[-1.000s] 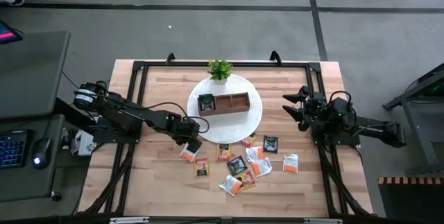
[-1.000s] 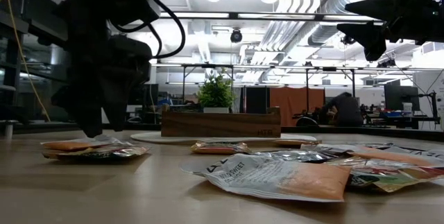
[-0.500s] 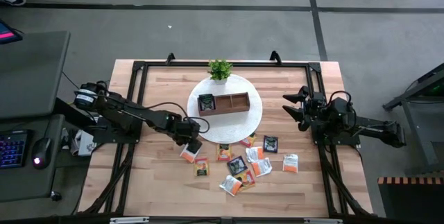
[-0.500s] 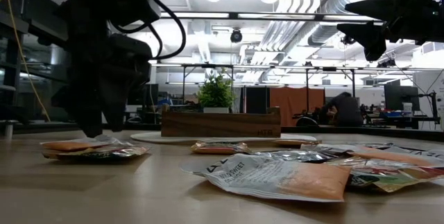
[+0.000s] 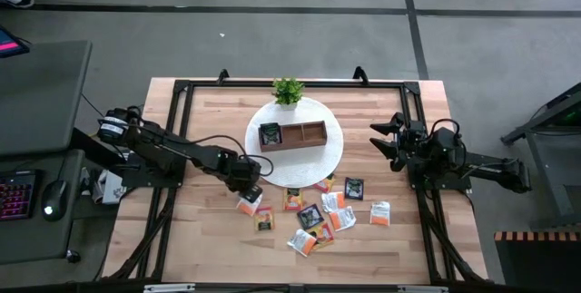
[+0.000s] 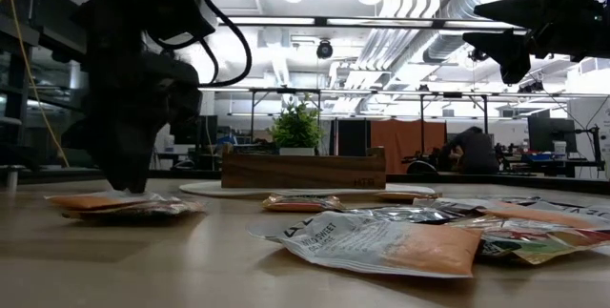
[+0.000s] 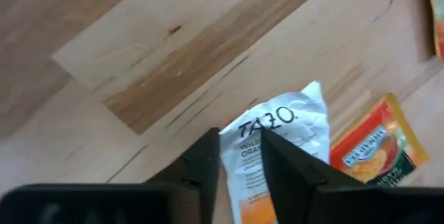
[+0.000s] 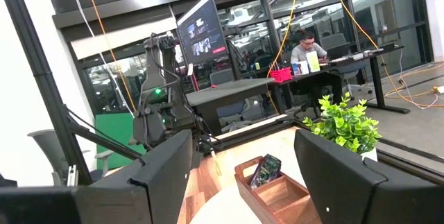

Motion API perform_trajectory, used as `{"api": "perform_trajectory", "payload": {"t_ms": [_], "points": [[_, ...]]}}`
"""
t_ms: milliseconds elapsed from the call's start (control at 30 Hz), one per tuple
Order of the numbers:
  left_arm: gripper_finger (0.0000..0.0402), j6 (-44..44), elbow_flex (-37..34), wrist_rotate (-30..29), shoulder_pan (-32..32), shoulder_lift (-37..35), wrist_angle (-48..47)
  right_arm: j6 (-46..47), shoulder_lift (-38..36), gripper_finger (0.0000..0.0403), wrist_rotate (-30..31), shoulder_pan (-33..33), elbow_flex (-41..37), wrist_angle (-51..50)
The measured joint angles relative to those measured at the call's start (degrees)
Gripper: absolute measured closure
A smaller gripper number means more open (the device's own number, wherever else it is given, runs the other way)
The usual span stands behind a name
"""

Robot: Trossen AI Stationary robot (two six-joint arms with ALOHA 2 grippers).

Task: Pick & Place Tea
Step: Put the white orange tea bag into the middle section of the wooden organizer

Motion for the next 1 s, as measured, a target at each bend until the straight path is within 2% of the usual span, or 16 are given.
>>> {"api": "perform_trajectory", "payload": {"t_ms": [133,200,633,1000], "points": [[0.0377,1.7,0.0,-0.7,0.0,0.0,-0.7,0.0,0.0,0.0153,0.0,0.0,0.0,0.0],[0.0394,2.8,0.0,-0.8,0.0,0.0,-1.1,0.0,0.0,0.0153,0.0,0.0,0.0,0.0],[0.0401,4.9,0.0,-3.3,0.1,-0.6,-1.7,0.0,0.0,0.0153,0.0,0.0,0.0,0.0],[0.0401,3.9,0.0,-11.7,0.1,-7.1,-2.8,0.0,0.0,0.0153,0.0,0.0,0.0,0.0]]}}
